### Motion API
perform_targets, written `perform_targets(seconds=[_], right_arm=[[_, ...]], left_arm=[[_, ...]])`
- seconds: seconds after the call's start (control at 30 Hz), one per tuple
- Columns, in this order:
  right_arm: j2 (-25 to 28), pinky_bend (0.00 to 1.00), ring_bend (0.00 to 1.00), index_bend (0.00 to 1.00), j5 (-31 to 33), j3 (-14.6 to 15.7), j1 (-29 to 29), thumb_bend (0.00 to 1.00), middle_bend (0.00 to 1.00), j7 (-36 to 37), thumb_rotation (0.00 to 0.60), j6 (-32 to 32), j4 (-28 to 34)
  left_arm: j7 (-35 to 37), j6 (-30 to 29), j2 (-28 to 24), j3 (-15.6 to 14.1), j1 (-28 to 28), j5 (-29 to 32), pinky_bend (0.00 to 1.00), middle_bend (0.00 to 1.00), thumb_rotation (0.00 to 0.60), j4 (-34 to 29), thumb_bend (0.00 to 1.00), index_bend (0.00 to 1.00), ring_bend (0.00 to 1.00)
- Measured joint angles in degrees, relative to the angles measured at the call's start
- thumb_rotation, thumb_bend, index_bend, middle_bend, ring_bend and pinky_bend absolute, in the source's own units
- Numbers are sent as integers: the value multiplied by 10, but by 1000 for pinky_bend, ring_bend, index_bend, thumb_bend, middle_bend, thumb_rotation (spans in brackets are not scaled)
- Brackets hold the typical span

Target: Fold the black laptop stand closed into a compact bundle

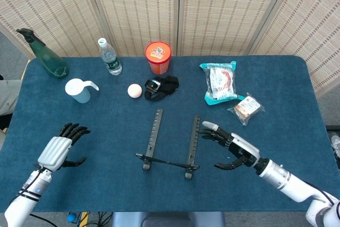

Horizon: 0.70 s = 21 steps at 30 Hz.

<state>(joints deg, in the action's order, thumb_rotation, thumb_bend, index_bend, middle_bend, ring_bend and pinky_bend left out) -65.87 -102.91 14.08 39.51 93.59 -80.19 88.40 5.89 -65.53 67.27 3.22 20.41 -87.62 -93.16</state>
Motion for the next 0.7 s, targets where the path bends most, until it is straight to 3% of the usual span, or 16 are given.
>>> perform_targets(seconds=[0.23,0.47,0.7], right_arm=[[51,99,58,0,22,-27,-6,150,144,-30,600,-7,46],[49,99,58,0,21,-31,-17,150,144,-26,600,9,50],[46,99,58,0,19,-35,-23,151,144,-22,600,21,47]], left_arm=[[90,55,28,-1,58,-31,1,138,600,41,188,192,61],[211,103,57,-9,112,-53,1,138,600,67,188,252,63],[279,132,102,-26,158,-75,0,138,600,96,187,291,63]])
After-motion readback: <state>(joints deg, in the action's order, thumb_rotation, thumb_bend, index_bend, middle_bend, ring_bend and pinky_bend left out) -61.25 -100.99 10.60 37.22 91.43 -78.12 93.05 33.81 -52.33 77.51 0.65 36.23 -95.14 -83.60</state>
